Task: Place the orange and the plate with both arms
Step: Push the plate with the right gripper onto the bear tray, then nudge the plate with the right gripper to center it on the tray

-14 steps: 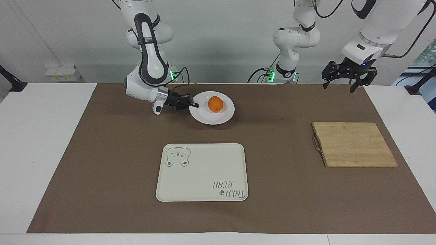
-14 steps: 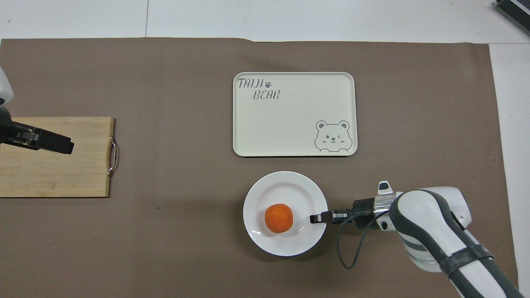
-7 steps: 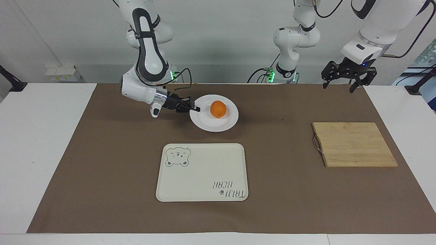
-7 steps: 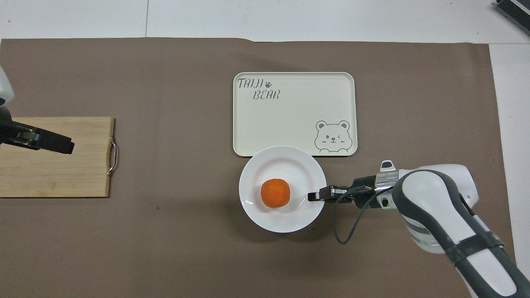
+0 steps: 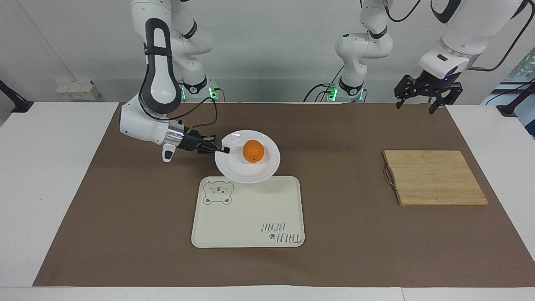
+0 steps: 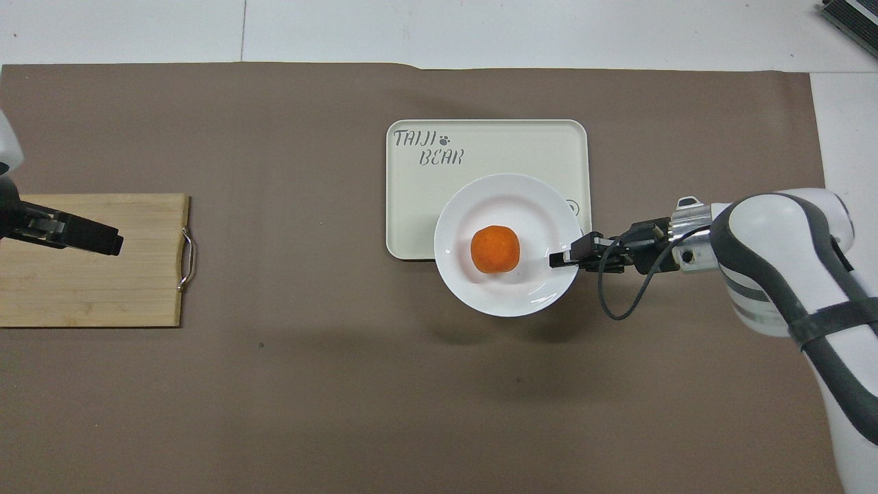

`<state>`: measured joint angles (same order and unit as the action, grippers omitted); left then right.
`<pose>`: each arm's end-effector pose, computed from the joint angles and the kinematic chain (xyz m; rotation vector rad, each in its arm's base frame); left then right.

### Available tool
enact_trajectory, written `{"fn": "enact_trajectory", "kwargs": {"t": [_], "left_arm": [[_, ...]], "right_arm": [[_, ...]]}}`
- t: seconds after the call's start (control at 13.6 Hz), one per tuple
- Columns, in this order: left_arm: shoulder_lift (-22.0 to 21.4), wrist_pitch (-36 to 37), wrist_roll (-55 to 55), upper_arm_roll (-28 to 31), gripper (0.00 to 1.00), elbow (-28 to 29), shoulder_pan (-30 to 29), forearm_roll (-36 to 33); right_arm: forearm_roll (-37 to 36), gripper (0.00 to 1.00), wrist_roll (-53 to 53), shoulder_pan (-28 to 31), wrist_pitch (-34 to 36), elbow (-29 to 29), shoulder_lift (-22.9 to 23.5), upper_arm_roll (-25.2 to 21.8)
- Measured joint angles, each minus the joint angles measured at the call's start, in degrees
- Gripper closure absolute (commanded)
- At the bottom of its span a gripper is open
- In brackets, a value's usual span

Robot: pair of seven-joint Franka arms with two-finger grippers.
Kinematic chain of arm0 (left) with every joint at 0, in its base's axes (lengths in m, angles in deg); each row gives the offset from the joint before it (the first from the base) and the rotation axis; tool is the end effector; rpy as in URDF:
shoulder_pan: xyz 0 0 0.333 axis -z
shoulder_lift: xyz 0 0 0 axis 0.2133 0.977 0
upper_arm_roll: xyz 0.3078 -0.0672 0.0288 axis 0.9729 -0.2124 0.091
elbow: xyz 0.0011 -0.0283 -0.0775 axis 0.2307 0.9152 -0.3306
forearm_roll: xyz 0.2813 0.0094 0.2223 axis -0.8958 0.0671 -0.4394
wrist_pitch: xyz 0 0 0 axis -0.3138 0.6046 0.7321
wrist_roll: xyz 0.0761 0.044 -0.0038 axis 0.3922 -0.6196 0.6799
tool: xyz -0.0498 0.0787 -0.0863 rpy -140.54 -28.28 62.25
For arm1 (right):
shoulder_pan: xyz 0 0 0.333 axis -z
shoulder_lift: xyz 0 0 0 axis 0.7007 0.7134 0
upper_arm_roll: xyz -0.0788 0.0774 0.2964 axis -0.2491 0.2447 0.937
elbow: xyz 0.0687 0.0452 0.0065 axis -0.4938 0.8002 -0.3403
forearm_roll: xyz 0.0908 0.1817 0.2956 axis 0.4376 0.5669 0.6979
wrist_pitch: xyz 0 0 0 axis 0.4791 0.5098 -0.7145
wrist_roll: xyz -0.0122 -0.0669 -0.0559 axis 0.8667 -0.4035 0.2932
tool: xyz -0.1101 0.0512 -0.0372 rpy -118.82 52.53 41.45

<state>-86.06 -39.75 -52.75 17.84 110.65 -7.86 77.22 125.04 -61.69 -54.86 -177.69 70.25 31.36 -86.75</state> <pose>0.5023 -0.0555 0.6222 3.0956 -0.4140 -0.0309 0.5339 0.0882 0.3635 -2.2126 0.1807 0.1678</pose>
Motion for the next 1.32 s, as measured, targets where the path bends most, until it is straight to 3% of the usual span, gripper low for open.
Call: {"fn": "enact_trajectory", "kwargs": {"t": [0.22, 0.66, 1.03, 1.32], "left_arm": [[0.0, 0.0, 0.0, 0.0, 0.0, 0.0, 0.0, 0.0], [0.0, 0.0, 0.0, -0.1, 0.0, 0.0, 0.0, 0.0], [0.0, 0.0, 0.0, -0.2, 0.0, 0.0, 0.4, 0.0], [0.0, 0.0, 0.0, -0.2, 0.0, 0.0, 0.4, 0.0]], "right_arm": [[-0.3, 1.0, -1.3, 0.2, 0.1, -6.1, 3.7, 0.0], [1.1, 1.0, -6.8, 0.0, -1.6, -18.8, 15.4, 0.3], [3.5, 1.0, -7.6, -1.1, -5.9, -23.3, 21.7, 1.8], [3.6, 1.0, -7.6, -2.3, -7.4, -23.4, 23.2, 2.0]]}}
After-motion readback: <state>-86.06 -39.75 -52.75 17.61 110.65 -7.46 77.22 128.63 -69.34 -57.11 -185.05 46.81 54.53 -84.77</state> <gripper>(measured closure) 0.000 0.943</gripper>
